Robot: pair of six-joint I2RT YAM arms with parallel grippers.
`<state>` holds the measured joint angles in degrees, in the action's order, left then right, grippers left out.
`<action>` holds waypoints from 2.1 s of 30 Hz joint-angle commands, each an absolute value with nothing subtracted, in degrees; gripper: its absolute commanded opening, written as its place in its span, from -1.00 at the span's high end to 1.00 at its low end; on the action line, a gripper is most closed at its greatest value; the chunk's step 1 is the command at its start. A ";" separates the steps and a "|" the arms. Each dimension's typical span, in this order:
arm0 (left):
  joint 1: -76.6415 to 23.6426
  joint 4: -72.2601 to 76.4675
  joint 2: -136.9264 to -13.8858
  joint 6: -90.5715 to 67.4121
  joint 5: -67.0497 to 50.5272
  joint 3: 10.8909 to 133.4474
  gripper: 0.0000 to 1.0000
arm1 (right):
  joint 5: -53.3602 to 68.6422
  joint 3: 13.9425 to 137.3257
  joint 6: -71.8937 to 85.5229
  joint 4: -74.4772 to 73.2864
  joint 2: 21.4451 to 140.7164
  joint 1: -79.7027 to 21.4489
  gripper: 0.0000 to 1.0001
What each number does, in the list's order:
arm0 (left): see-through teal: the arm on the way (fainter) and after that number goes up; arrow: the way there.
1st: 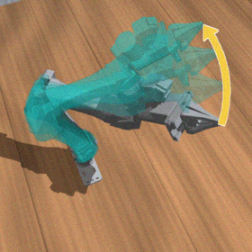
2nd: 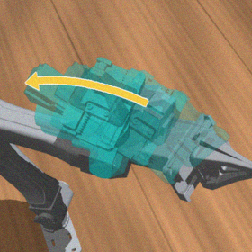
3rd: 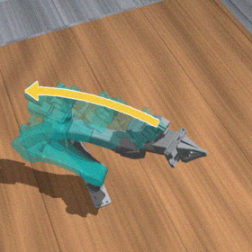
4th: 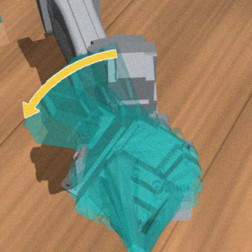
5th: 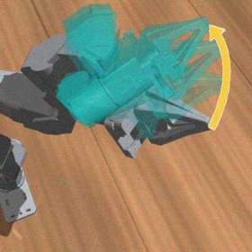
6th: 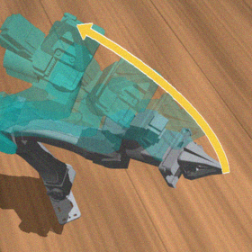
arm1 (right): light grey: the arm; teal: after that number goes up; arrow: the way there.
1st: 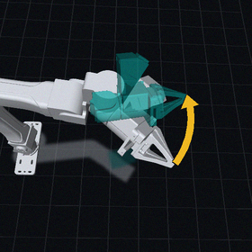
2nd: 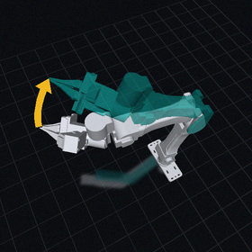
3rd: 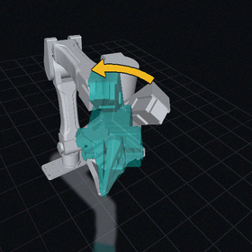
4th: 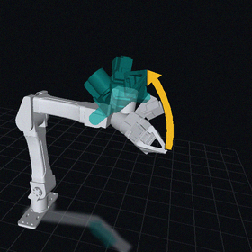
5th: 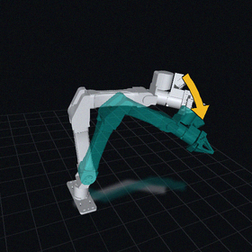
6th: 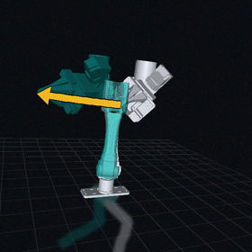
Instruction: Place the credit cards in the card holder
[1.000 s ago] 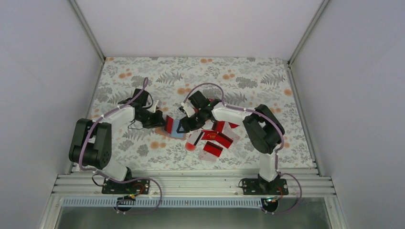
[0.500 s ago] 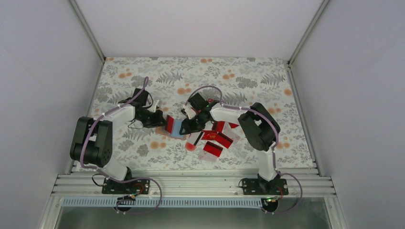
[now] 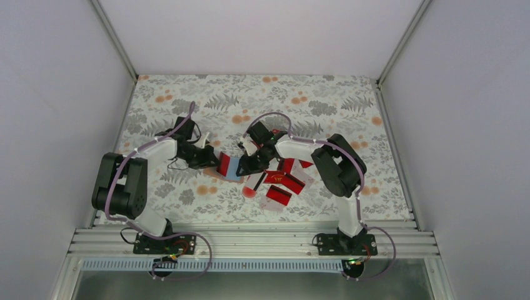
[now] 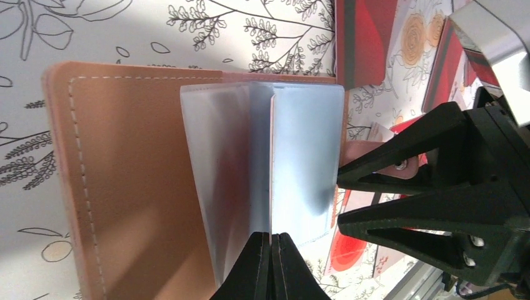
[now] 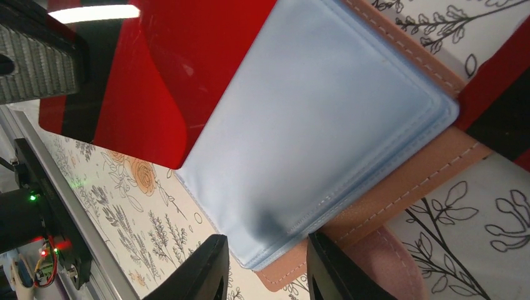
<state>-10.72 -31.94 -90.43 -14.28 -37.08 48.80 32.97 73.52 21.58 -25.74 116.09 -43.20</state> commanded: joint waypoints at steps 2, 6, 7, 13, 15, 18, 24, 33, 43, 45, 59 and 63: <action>-10.64 -32.28 -90.05 -13.56 -33.11 48.21 0.95 | 29.39 72.17 21.49 -26.36 118.15 -42.54 0.33; -10.65 -30.05 -89.30 -14.10 -32.80 47.22 0.95 | 29.44 71.69 21.50 -26.15 118.25 -42.54 0.33; -10.64 -29.53 -89.46 -14.07 -33.25 46.94 0.95 | 29.49 71.57 21.50 -26.11 118.29 -42.54 0.33; -10.76 -27.72 -90.59 -13.97 -33.89 45.32 0.95 | 29.89 71.48 21.38 -26.01 118.88 -42.54 0.32; -10.73 -27.50 -90.60 -14.08 -34.29 45.18 0.95 | 29.99 71.50 21.37 -25.94 119.16 -42.54 0.31; -10.81 -27.27 -90.68 -14.37 -34.86 45.09 0.95 | 30.13 71.41 21.37 -25.93 119.65 -42.54 0.31; -10.79 -25.52 -90.39 -15.43 -37.86 44.44 0.95 | 29.61 71.62 21.44 -26.42 121.02 -42.54 0.36; -10.51 -23.32 -90.16 -17.57 -41.62 42.50 0.95 | 28.89 71.67 21.14 -27.22 122.38 -42.54 0.44; -7.14 -21.69 -90.96 -17.87 -46.37 39.83 0.95 | 28.67 71.71 20.57 -27.77 122.95 -42.59 0.42; -6.71 -20.75 -90.88 -18.24 -47.82 39.35 0.95 | 28.53 71.87 20.43 -27.99 123.09 -42.54 0.42; -6.33 -14.96 -92.19 -20.12 -50.34 36.79 0.95 | 29.01 72.15 19.58 -28.61 124.66 -42.54 0.42; -6.33 -14.70 -92.54 -20.21 -50.36 36.56 0.95 | 29.05 72.59 19.13 -28.89 125.05 -42.54 0.42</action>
